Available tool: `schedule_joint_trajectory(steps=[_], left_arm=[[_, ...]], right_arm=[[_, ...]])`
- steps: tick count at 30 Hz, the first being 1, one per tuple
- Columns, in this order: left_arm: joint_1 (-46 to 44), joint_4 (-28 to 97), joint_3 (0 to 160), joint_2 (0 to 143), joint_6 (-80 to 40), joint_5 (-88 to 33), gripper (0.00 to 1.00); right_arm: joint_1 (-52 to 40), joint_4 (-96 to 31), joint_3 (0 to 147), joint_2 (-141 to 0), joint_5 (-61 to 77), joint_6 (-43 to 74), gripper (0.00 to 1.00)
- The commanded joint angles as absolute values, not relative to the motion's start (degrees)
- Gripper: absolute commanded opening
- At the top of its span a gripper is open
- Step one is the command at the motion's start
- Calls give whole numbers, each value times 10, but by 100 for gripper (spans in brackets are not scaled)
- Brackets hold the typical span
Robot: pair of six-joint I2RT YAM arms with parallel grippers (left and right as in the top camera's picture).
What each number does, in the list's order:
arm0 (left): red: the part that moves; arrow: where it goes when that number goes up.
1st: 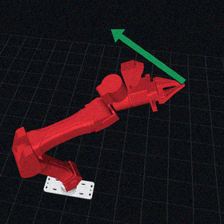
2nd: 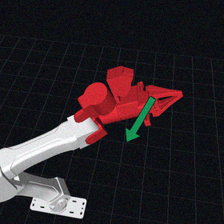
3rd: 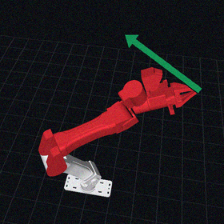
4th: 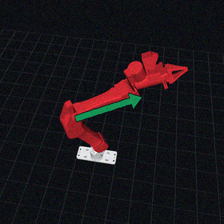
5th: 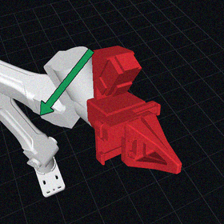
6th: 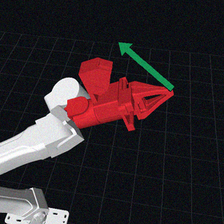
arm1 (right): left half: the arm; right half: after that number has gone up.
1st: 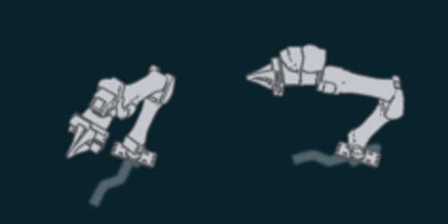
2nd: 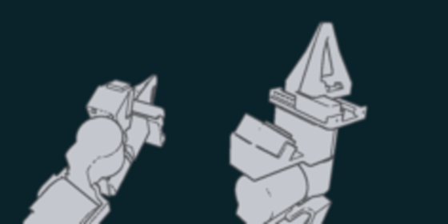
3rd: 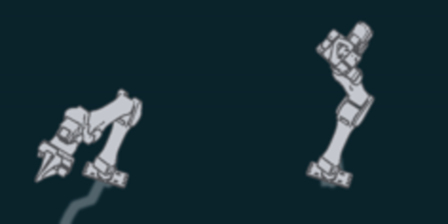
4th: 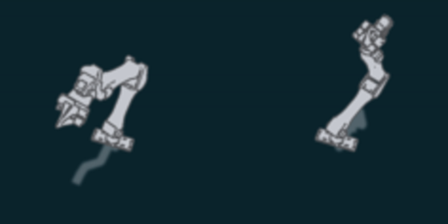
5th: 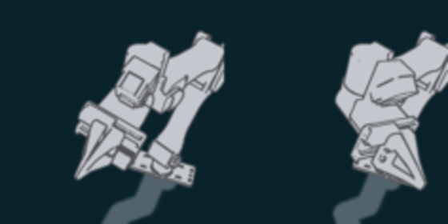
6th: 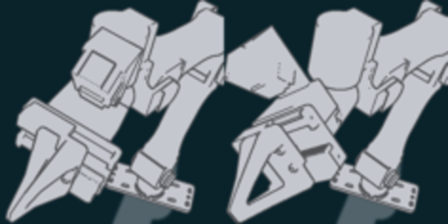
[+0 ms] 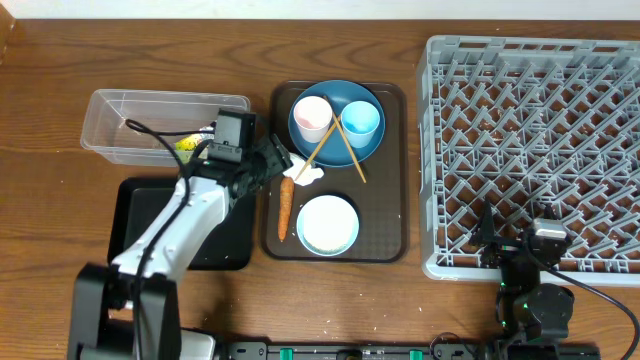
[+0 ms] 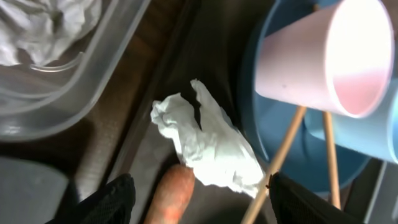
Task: Sort waste into correct bins and load items into the dishwasher rack
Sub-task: 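Move the left gripper back toward the remaining tissue on the tray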
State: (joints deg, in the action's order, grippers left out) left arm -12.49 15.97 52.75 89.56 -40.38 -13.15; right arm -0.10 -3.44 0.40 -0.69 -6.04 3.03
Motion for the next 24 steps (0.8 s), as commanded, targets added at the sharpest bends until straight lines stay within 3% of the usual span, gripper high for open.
schedule_joint_trajectory(steps=[1,22,24], left_arm=[[-126,140,525,910,-426,-141,71],[-177,106,524,947,-425,-48,66],[-177,104,524,948,-425,-48,61]], right_arm=[[-9,-36,3,-5,-64,38,99],[-9,-36,3,-5,-64,38,99],[-9,-36,3,-5,-64,38,99]])
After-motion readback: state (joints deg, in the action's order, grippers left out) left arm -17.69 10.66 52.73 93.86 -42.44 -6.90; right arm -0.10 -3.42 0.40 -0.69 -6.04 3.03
